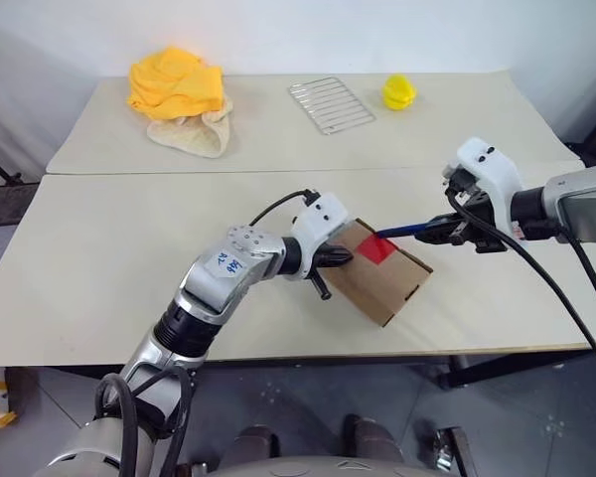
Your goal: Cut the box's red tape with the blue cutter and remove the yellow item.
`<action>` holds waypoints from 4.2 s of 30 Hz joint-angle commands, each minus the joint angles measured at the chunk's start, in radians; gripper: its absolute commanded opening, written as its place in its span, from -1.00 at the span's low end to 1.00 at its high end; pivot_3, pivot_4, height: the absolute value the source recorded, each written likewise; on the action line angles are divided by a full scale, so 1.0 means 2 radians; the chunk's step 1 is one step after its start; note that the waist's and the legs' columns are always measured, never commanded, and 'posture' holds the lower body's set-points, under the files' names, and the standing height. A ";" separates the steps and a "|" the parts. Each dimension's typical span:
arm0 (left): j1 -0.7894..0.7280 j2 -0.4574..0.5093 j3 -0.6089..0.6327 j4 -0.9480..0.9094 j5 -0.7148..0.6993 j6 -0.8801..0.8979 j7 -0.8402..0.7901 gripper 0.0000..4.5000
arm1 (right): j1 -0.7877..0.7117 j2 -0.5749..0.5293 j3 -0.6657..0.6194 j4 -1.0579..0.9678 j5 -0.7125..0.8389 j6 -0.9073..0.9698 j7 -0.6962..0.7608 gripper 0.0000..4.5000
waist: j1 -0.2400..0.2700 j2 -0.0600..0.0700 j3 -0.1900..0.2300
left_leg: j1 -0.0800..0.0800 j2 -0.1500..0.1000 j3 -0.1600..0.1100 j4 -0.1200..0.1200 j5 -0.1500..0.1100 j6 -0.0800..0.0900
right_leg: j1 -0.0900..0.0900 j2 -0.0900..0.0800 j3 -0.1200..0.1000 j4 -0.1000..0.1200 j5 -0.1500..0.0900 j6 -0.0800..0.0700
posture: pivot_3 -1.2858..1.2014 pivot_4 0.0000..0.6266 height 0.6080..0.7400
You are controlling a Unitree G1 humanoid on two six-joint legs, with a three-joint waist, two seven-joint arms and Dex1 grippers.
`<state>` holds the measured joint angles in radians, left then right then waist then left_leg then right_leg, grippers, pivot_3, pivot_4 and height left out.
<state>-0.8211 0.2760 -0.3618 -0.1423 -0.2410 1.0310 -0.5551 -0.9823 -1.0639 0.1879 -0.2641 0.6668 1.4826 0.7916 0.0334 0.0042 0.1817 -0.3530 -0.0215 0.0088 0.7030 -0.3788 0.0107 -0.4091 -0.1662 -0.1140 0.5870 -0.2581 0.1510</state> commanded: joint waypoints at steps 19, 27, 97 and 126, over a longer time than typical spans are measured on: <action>0.005 -0.016 -0.031 0.052 0.034 0.015 0.035 -1.00 | -0.011 -0.102 0.068 -0.018 -0.001 0.006 0.115 -0.93 | 0.011 -0.001 0.000 | 0.000 0.000 0.000 0.000 0.000 0.000 | 0.000 0.000 0.000 0.000 0.000 0.000 | 0.03 -0.52 1.00; 0.005 -0.016 -0.031 0.059 0.034 0.010 0.039 -1.00 | 0.011 -0.161 0.057 -0.042 0.002 -0.004 0.163 -0.93 | 0.012 -0.001 0.000 | 0.000 0.000 0.000 0.000 0.000 0.000 | 0.000 0.000 0.000 -0.001 0.000 0.000 | 0.03 -0.52 1.00; 0.068 0.026 0.045 -0.096 -0.047 0.128 0.039 -1.00 | 0.142 0.137 -0.038 0.193 -0.182 -0.380 0.071 -0.98 | -0.004 0.001 0.000 | -0.003 0.000 0.000 0.003 0.000 0.001 | -0.001 0.001 0.001 -0.002 0.003 0.000 | 0.03 -0.52 1.00; 0.026 -0.015 -0.009 0.046 -0.006 -0.012 0.010 -1.00 | 0.246 0.107 -0.070 -0.002 -0.151 -0.245 0.008 -0.98 | -0.003 0.001 0.000 | -0.003 0.000 0.000 0.003 0.000 0.001 | -0.001 0.001 0.001 -0.002 0.003 0.000 | 0.03 -0.52 1.00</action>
<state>-0.7612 0.2547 -0.3677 -0.0311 -0.2588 1.0311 -0.5184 -0.4758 -0.8307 0.0795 -0.2342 0.3603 1.0016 0.8045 0.0264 0.0069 0.1815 -0.3587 -0.0218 0.0093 0.7092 -0.3784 0.0119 -0.4117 -0.1647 -0.1116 0.5840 -0.2527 0.1511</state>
